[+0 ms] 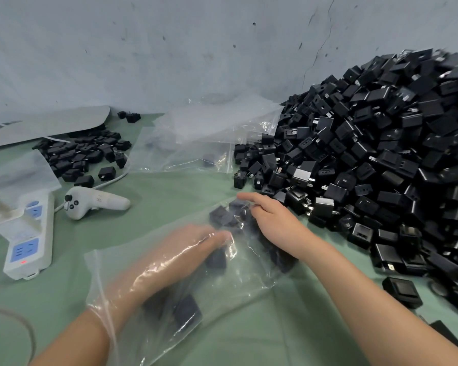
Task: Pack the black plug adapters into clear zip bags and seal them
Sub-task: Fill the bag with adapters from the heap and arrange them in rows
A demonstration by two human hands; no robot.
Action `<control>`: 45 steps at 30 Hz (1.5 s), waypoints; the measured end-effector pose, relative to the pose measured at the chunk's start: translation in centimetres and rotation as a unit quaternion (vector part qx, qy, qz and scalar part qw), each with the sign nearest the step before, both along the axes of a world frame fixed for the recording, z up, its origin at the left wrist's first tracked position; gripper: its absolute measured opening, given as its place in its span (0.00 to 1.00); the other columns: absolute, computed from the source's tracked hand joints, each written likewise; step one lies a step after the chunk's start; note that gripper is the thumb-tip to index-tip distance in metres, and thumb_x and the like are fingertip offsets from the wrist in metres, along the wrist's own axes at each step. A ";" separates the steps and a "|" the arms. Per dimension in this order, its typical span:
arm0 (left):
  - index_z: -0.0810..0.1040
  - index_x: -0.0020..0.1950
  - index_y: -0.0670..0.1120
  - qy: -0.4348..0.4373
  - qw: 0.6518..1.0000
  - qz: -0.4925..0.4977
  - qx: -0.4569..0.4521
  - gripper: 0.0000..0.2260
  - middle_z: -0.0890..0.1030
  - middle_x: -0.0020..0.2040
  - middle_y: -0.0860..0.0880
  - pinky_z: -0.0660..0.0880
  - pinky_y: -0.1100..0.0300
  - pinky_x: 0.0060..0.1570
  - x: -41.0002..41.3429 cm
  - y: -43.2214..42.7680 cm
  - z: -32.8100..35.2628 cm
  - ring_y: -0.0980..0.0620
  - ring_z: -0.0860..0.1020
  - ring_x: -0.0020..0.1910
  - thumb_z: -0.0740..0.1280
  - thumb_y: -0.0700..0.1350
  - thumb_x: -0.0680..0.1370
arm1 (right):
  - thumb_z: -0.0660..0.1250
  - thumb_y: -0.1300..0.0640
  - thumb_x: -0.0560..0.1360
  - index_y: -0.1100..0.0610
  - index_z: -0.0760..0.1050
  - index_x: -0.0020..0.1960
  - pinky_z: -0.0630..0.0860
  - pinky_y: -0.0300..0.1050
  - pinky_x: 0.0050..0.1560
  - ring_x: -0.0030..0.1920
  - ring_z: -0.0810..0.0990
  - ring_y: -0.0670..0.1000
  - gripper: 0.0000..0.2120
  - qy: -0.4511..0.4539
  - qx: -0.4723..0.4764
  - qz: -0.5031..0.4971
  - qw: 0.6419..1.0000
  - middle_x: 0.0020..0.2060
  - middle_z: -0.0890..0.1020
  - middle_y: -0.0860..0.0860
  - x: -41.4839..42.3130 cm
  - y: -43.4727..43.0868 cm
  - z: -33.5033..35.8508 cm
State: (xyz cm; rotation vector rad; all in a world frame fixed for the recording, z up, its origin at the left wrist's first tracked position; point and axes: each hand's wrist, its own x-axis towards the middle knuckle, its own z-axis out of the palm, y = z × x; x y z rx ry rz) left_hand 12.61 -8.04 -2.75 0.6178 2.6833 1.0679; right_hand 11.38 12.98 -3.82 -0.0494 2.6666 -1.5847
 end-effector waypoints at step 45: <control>0.63 0.74 0.61 0.162 0.985 -0.041 -0.036 0.29 0.63 0.71 0.62 0.55 0.73 0.70 0.4 0.9 -1.6 0.66 0.61 0.72 0.63 0.66 0.75 | 0.52 0.63 0.81 0.39 0.73 0.68 0.71 0.30 0.50 0.58 0.77 0.42 0.26 -0.014 -0.002 -0.004 1.000 0.67 0.76 0.43 -0.3 0.8 -0.6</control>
